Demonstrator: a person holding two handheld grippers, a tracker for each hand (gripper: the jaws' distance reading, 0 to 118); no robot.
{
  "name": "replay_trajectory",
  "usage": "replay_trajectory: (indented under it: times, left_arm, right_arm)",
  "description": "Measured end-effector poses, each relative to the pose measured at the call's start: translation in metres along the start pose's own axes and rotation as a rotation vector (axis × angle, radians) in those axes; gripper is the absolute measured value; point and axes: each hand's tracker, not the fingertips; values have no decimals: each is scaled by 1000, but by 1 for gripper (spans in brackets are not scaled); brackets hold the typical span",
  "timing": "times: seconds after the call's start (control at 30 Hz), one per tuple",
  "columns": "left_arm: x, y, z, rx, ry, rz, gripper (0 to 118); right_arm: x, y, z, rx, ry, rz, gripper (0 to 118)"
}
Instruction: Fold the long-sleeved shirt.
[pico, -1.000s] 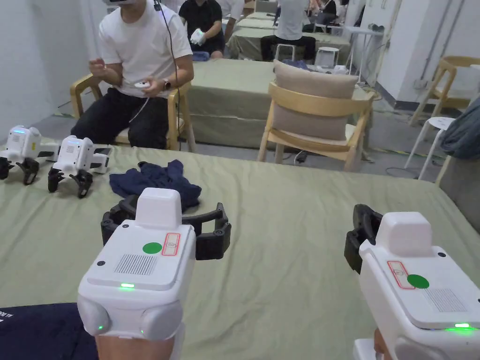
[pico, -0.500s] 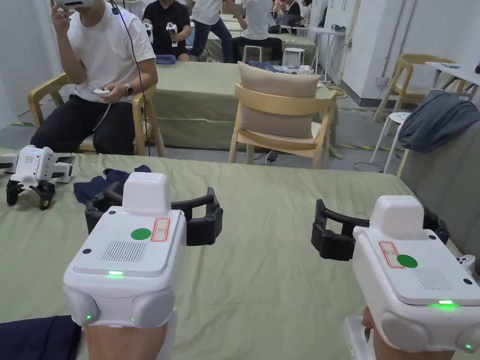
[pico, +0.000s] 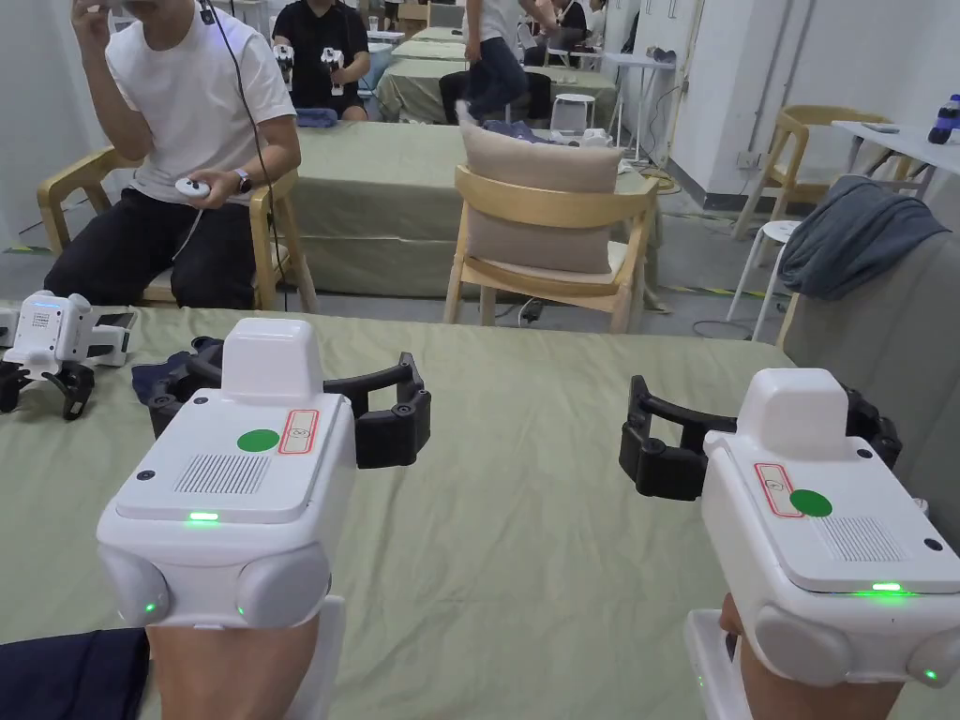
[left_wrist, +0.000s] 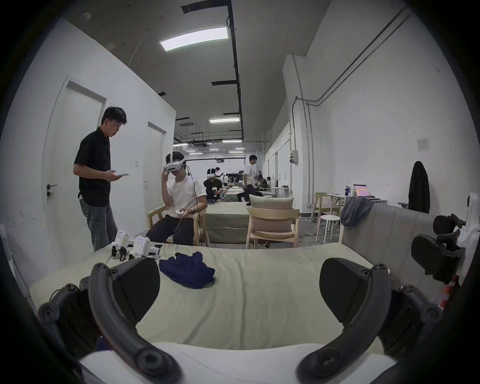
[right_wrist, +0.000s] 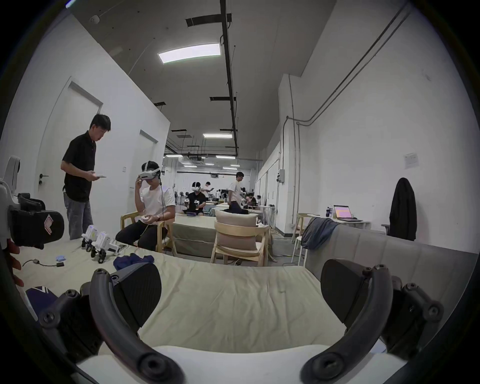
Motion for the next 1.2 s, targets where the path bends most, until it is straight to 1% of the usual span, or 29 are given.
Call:
replay_trajectory:
  times: [0.17,0.3,0.37,0.47,0.67,0.77,0.93,1.2]
  left_arm:
    - [2,-1,1,10,13,-28,111]
    - [2,-1,0,2,3,-11,111]
    - [1,-1,0,6,3,-5,111]
    - [1,-3,0,23,-1,-13,111]
    - [2,-1,0,25,4,-21,111]
    - [2,0,1,37,-1,-20,111]
    - [3,4,1,33,-1,-26,111]
    - [6,6,1,31,-13,-46,111]
  right_arm:
    - [-2,3,2,10,2,5,118]
    - [-3,3,2,16,13,13,118]
    - [-5,4,3,27,3,38,118]
    - [-4,5,3,29,14,27,118]
    - [-5,3,2,25,1,36,118]
    - [-4,2,3,39,-1,22,118]
    - [-5,2,2,26,-22,37,118]
    - [-2,2,5,29,-13,28,118]
